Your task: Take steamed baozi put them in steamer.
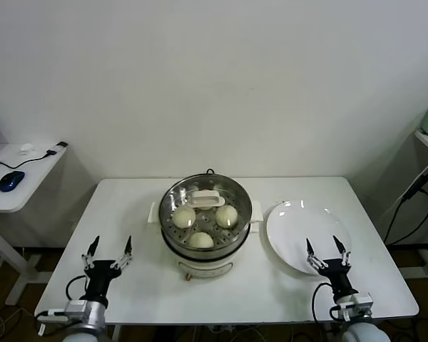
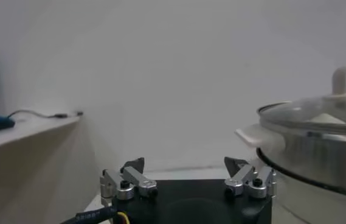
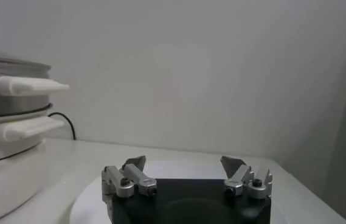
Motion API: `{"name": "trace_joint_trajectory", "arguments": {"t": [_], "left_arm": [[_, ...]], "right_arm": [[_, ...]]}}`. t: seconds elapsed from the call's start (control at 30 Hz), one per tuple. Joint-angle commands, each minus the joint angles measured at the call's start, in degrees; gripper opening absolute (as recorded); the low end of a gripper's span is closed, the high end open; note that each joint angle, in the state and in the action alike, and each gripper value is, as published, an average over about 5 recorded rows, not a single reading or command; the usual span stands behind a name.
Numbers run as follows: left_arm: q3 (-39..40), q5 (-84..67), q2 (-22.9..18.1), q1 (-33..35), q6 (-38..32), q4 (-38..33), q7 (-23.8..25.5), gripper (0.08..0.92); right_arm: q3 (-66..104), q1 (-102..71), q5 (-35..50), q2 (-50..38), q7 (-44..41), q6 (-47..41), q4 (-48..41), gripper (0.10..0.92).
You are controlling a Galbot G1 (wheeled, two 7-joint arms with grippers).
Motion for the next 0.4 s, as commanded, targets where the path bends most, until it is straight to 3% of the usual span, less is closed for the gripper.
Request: {"name": "trace_joint_trajectory", "arguments": {"t": [0.03,0.4], "left_arm": [[-1.71,-7.28,0.23,1.84,-4.75,4.71,0.12,0.823],[-1.21,-7.06,-0.7,2.11,-4.32,2.59,0.49,0.823]], "right_arm": [[-0.49,0.2,0.3,0.24,-0.09,-0.49,0.26,0.823],[-0.94,0.24,0.46,0.65,-0.29,-0.33,0.0,0.823]]}}
